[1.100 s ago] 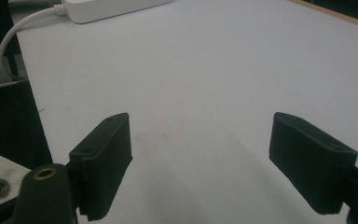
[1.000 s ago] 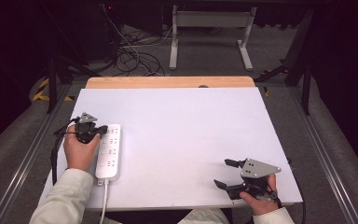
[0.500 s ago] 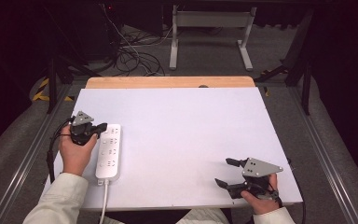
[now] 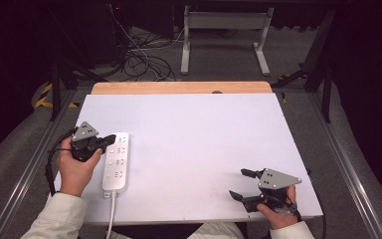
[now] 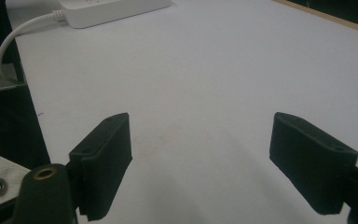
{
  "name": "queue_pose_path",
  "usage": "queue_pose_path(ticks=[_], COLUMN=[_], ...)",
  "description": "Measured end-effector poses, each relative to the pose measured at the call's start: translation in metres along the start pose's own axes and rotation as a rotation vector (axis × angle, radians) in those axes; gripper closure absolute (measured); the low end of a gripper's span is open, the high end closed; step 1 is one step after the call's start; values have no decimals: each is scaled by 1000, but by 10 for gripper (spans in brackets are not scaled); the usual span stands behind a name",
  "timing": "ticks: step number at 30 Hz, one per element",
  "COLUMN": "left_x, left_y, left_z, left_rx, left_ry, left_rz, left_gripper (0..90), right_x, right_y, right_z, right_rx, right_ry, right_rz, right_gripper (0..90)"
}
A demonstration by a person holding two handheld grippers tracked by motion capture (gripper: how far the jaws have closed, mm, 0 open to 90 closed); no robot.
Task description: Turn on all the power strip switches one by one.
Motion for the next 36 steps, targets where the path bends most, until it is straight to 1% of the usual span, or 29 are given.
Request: queue_pose_path(ticks=[1, 2, 5, 7, 11, 13, 15, 18, 20, 24, 25, 26, 30, 32, 34, 36], left_x=[0, 0, 1, 2, 5, 9, 13, 20, 25, 36, 39, 42, 54, 59, 64, 69], left_y=[-5, -9, -20, -29, -46, -52, -58, -63, -65, -67, -67, -67, -66, -65, -64, -64], left_z=[5, 7, 16, 20, 25, 29, 30, 35, 38, 44, 46, 47, 52, 54, 56, 58], left_rx=[14, 21, 40, 45, 80, 97, 101, 135, 145, 140, 143, 141, 129, 134, 121, 113], left_ry=[-2, 8, 40, 51, 46, 30, 34, 15, 10, 52, 52, 68, 91, 107, 123, 127], left_rz=[17, 27, 48, 70, 134, 152, 164, 183, 200, 194, 192, 186, 181, 184, 186, 192], left_gripper=[796, 761, 710, 641, 533, 498, 458, 404, 369, 328, 324, 319, 287, 266, 244, 221], right_x=[0, 0, 0, 0, 0, 0, 0, 0, 0, 0, 0, 0, 0, 0, 0, 0], right_y=[0, 0, 0, 0, 0, 1, 0, 1, 1, 0, 0, 0, 1, 0, 0, 0], right_z=[0, 0, 0, 0, -1, -1, -1, -1, -1, -1, -1, -1, -1, -1, -1, -1], right_rx=[-1, 0, 0, -1, 1, 1, 1, 1, 1, 2, 2, 2, 1, 2, 2, 2], right_ry=[0, 1, 1, 0, -3, -3, -3, -3, -4, -5, -5, -5, -5, -5, -5, -4], right_rz=[2, 2, 0, -1, -1, -1, -1, -1, -3, -2, -2, -2, -2, -3, -3, -3], right_gripper=[217, 217, 217, 217, 218, 218, 218, 218, 217, 218, 217, 218, 218, 217, 217, 218])
Point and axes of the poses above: each handheld gripper's, and its own axes: y roughly forward along the jaws, x roughly out of its underside, z roughly to its right, the point moved 9 cm from there along y, roughly forward along the jaws, and after that the axes turned 8 degrees about -z, right-handed, at the moved point
